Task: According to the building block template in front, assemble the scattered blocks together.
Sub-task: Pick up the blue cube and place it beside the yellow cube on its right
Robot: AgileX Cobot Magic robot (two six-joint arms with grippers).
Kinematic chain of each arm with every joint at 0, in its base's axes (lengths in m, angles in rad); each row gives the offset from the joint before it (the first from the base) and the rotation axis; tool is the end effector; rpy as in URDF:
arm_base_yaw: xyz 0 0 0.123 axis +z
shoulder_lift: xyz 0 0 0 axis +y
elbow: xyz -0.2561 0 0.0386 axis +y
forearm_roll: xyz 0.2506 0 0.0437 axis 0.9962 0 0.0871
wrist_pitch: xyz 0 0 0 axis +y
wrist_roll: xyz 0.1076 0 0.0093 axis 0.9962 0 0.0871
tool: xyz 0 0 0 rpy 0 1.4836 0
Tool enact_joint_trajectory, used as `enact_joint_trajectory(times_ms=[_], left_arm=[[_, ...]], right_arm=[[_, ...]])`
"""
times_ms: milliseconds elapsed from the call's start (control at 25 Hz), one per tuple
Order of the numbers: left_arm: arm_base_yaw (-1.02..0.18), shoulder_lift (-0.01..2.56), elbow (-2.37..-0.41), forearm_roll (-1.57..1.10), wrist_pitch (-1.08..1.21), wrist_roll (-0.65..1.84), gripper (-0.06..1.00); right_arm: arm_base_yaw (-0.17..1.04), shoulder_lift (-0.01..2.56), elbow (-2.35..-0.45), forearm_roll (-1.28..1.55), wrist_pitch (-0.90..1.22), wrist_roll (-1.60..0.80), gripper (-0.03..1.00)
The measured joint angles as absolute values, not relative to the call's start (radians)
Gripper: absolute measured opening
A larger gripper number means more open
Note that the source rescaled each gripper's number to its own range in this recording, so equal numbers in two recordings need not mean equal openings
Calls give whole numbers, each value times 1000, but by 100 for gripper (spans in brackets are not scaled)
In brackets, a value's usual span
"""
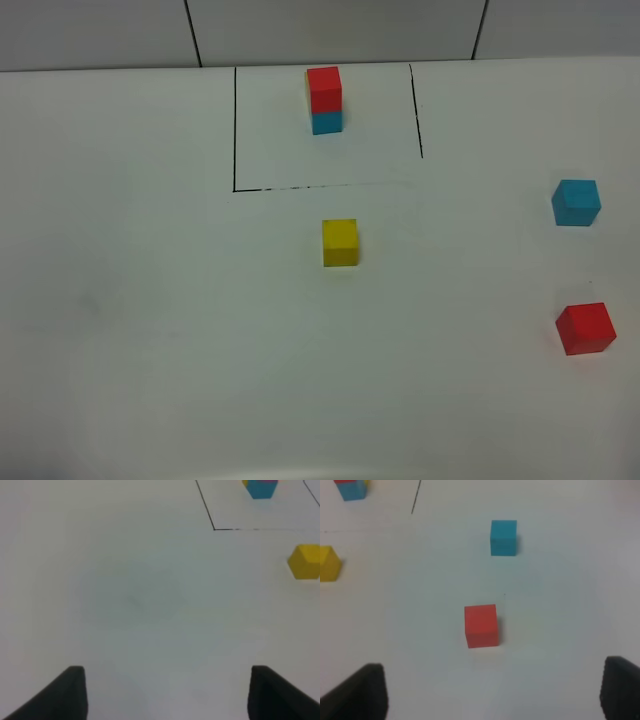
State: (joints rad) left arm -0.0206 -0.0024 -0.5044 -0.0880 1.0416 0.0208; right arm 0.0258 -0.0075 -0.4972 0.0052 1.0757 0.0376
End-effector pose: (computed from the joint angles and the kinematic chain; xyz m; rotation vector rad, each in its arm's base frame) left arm 0.0386 -0.0090 0.2743 0.0451 2.0164 -0.1047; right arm 0.0374 0.0015 0.2688 0.0118 2.0549 0.0456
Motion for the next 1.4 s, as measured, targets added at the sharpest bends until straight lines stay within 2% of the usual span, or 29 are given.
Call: enact_joint_trajectory(times_ms=[1400], left_arm=[[-19, -2, -504, -88, 1042, 21, 43]], right_arm=[[26, -7, -497, 10, 1076, 38, 73]])
